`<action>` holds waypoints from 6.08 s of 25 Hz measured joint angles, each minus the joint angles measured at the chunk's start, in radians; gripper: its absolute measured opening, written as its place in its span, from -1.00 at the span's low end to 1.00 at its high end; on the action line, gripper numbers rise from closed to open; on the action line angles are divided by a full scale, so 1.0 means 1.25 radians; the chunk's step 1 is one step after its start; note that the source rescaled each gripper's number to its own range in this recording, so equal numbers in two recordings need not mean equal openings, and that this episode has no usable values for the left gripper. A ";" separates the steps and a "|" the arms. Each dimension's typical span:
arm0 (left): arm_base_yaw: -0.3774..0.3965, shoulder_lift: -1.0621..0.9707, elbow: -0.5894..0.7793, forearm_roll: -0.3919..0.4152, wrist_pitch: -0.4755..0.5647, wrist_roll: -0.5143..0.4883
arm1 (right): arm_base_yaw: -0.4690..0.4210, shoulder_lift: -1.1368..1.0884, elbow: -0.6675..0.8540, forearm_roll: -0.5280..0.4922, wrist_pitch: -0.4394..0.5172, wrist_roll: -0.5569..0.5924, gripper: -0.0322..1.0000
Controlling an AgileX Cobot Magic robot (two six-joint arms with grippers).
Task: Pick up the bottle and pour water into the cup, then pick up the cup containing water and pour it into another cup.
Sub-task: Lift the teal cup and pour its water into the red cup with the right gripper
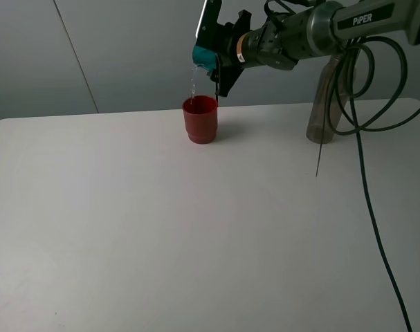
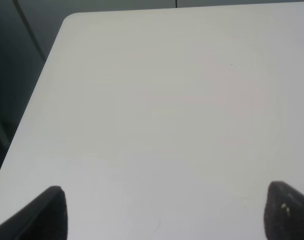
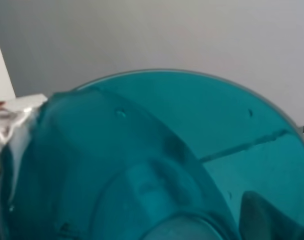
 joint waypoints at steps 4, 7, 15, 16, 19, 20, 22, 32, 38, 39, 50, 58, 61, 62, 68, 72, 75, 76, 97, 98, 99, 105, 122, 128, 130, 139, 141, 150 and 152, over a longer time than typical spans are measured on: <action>0.000 0.000 0.000 0.000 0.000 0.002 | 0.000 0.000 0.000 0.000 0.002 -0.005 -0.81; 0.000 0.000 0.000 0.000 0.000 0.002 | 0.000 0.000 0.000 0.000 0.003 -0.014 -0.81; 0.000 0.000 0.000 0.000 0.000 -0.002 | -0.009 0.000 0.000 -0.034 0.019 -0.040 -0.81; 0.000 0.000 0.000 0.000 0.000 -0.002 | -0.009 0.000 0.000 -0.036 0.025 -0.042 -0.81; 0.000 0.000 0.000 0.000 0.000 -0.002 | -0.009 0.000 0.000 -0.049 0.026 -0.042 -0.81; 0.000 0.000 0.000 0.000 0.000 -0.002 | -0.009 0.000 0.000 -0.059 0.026 -0.042 -0.81; 0.000 0.000 0.000 0.000 0.000 -0.002 | -0.009 0.000 0.000 -0.063 0.026 -0.043 -0.81; 0.000 0.000 0.000 0.000 0.000 -0.002 | -0.009 0.003 0.000 -0.106 0.034 -0.043 -0.81; 0.000 0.000 0.000 0.000 0.000 -0.002 | -0.009 0.003 0.000 -0.125 0.036 -0.043 -0.81; 0.000 0.000 0.000 0.000 0.000 -0.002 | -0.009 0.003 0.000 -0.131 0.038 -0.043 -0.81; 0.000 0.000 0.000 0.000 0.000 -0.002 | -0.016 0.003 0.000 -0.170 0.054 -0.043 -0.81; 0.000 0.000 0.000 0.000 0.000 -0.002 | -0.016 0.003 0.000 -0.237 0.054 -0.043 -0.81; 0.000 0.000 0.000 0.000 0.000 -0.002 | -0.016 0.003 0.000 -0.255 0.054 -0.043 -0.81; 0.000 0.000 0.000 0.000 0.000 -0.002 | -0.016 0.003 0.000 -0.263 0.054 -0.043 -0.81; 0.000 0.000 0.000 0.000 0.000 -0.002 | -0.016 0.003 0.000 -0.292 0.052 -0.043 -0.81; 0.000 0.000 0.000 0.000 0.000 -0.002 | -0.016 0.003 0.000 -0.316 0.046 -0.043 -0.81; 0.000 0.000 0.000 0.000 0.000 -0.002 | -0.016 0.001 0.000 -0.336 0.028 -0.043 -0.81; 0.000 0.000 0.000 0.000 0.000 -0.002 | -0.016 0.001 0.000 -0.340 0.019 -0.043 -0.81; 0.000 0.000 0.000 0.000 0.000 -0.002 | -0.016 0.001 0.000 -0.352 0.005 -0.152 -0.81; 0.000 0.000 0.000 0.000 0.000 -0.002 | -0.016 0.001 0.000 -0.352 0.005 -0.156 -0.81; 0.000 0.000 0.000 0.000 0.000 -0.002 | -0.016 0.001 0.000 -0.352 0.005 -0.158 -0.81; 0.000 0.000 0.000 0.000 0.000 -0.002 | -0.016 0.001 0.000 -0.352 0.005 -0.186 -0.81; 0.000 0.000 0.000 0.000 0.000 -0.002 | -0.016 0.001 0.000 -0.352 -0.019 -0.253 -0.81; 0.000 0.000 0.000 0.000 0.000 -0.002 | -0.016 0.001 0.000 -0.352 -0.020 -0.257 -0.81; 0.000 0.000 0.000 0.000 0.000 -0.002 | -0.016 0.001 0.000 -0.352 -0.020 -0.261 -0.81; 0.000 0.000 0.000 0.000 -0.003 -0.003 | -0.016 0.001 0.000 -0.352 -0.020 -0.290 -0.81; 0.000 0.000 0.000 0.000 -0.003 -0.003 | -0.016 0.001 0.000 -0.352 -0.020 -0.292 -0.81; 0.000 0.000 0.000 0.000 -0.003 -0.003 | -0.016 0.001 0.000 -0.352 -0.024 -0.295 -0.81; 0.000 0.000 0.000 0.000 -0.003 -0.003 | -0.016 0.001 0.000 -0.352 -0.029 -0.295 -0.81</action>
